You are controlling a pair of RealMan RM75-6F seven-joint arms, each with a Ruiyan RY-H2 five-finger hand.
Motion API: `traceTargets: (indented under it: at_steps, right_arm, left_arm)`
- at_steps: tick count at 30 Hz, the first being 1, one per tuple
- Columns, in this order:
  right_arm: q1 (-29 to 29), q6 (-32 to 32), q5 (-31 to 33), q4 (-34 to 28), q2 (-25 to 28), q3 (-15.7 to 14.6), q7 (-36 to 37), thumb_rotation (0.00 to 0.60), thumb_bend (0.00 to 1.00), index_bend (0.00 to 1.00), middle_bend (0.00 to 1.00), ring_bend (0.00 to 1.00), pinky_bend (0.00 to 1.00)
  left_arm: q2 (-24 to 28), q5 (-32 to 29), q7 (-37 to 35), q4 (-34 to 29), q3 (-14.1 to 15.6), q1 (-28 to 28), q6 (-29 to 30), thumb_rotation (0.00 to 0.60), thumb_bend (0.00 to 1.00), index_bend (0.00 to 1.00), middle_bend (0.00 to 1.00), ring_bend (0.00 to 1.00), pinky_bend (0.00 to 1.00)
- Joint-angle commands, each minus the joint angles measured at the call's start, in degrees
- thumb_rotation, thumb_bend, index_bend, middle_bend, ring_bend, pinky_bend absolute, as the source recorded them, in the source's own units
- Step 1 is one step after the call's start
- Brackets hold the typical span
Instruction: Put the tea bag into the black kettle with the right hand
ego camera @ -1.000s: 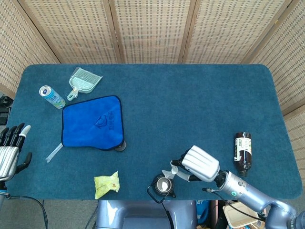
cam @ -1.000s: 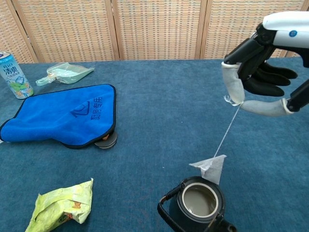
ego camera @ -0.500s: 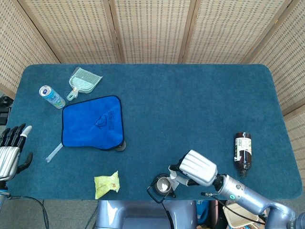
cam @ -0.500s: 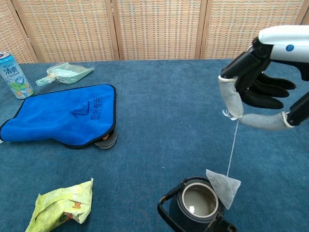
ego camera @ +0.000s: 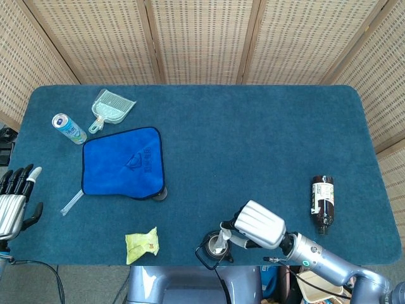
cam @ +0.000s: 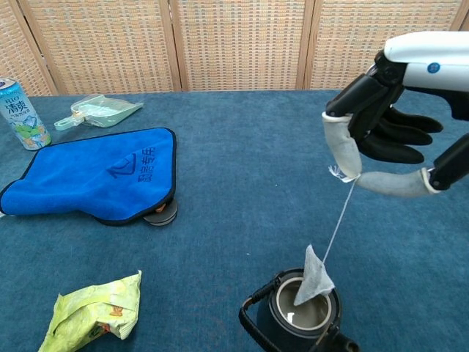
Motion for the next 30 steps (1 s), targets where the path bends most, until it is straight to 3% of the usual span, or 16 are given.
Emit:
traceTargets:
  at_steps: [1, 13, 30]
  right_arm:
    - [0.1, -0.4, 0.1, -0.2, 0.0, 0.1, -0.4, 0.6, 0.8, 0.63, 0.9, 0.85, 0.89]
    - [0.5, -2.3, 0.4, -0.5, -1.2, -0.4, -1.2, 0.6, 0.8, 0.63, 0.9, 0.85, 0.89]
    - [0.3, -4.5, 0.8, 3.7, -5.3, -1.9, -2.9, 0.6, 0.8, 0.63, 0.89, 0.85, 0.89]
  left_arm:
    - [0.0, 0.0, -0.1, 0.1, 0.0, 0.0, 0.0, 0.6, 0.48, 0.03, 0.0, 0.0, 0.0]
    - [-0.1, -0.1, -0.7, 0.7, 0.2, 0.2, -0.1, 0.6, 0.48, 0.03, 0.0, 0.0, 0.0]
    - [-0.2, 0.4, -0.6, 0.4, 0.4, 0.3, -0.1, 0.6, 0.48, 0.03, 0.0, 0.0, 0.0]
